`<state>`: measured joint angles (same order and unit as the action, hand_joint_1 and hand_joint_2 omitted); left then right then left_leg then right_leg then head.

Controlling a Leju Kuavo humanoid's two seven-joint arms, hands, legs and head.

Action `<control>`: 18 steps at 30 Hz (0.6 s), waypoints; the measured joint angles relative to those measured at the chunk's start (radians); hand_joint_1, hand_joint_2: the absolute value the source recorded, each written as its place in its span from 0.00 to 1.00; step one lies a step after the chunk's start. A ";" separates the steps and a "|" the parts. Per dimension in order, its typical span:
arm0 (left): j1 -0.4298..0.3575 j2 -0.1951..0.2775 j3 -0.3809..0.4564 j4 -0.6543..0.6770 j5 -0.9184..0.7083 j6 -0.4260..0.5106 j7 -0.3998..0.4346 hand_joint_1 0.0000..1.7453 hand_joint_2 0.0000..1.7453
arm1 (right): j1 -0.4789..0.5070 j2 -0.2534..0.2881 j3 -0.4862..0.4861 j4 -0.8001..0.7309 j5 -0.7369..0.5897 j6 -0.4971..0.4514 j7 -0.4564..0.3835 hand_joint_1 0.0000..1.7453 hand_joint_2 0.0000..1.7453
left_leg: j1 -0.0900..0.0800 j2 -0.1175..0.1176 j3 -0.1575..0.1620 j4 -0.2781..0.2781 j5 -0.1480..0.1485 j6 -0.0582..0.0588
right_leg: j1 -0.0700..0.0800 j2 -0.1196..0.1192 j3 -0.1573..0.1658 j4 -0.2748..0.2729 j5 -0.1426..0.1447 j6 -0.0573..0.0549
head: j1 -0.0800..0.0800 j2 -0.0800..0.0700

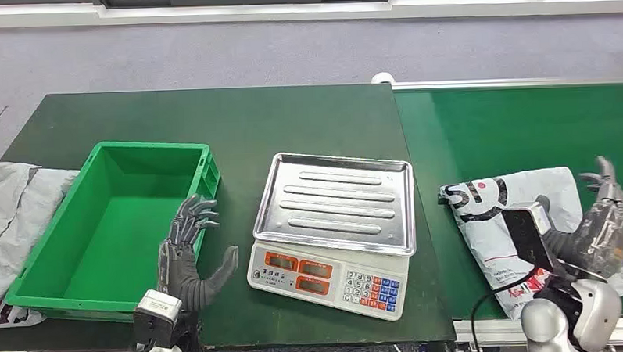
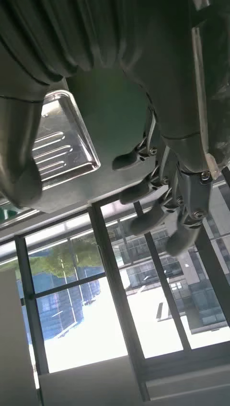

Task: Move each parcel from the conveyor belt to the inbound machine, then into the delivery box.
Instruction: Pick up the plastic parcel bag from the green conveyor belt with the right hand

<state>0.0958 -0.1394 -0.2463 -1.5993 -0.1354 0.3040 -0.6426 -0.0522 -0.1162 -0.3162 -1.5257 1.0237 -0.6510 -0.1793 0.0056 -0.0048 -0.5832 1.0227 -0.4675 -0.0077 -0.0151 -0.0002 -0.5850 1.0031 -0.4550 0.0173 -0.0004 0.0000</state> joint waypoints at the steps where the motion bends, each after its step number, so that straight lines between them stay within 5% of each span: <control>1: 0.000 0.000 0.002 0.000 -0.002 0.000 0.000 0.00 1.00 | 0.000 -0.001 -0.003 0.000 0.001 -0.001 0.002 0.00 1.00 | 0.000 0.000 0.000 0.000 0.000 0.000 | 0.000 0.000 0.000 0.000 0.000 0.000 | 0.000 0.000; 10: 0.000 0.000 0.012 0.000 -0.018 -0.004 -0.002 0.00 1.00 | 0.000 -0.012 -0.042 0.010 0.010 0.008 0.024 0.00 1.00 | 0.000 0.000 -0.001 0.000 0.000 0.000 | 0.000 0.000 0.000 0.000 0.000 0.000 | 0.000 0.000; 18: -0.002 -0.005 0.014 0.000 -0.033 -0.018 0.003 0.00 1.00 | -0.049 -0.036 -0.074 0.142 0.053 0.178 0.157 0.00 1.00 | 0.000 0.000 -0.001 0.000 0.000 0.000 | 0.000 0.000 0.000 0.000 0.000 0.000 | 0.000 0.000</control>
<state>0.0935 -0.1443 -0.2327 -1.5991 -0.1682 0.2855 -0.6396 -0.1011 -0.1518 -0.3904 -1.3837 1.0767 -0.4728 -0.0218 0.0053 -0.0050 -0.5841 1.0227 -0.4673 -0.0075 -0.0156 -0.0005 -0.5854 1.0031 -0.4549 0.0175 -0.0004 0.0000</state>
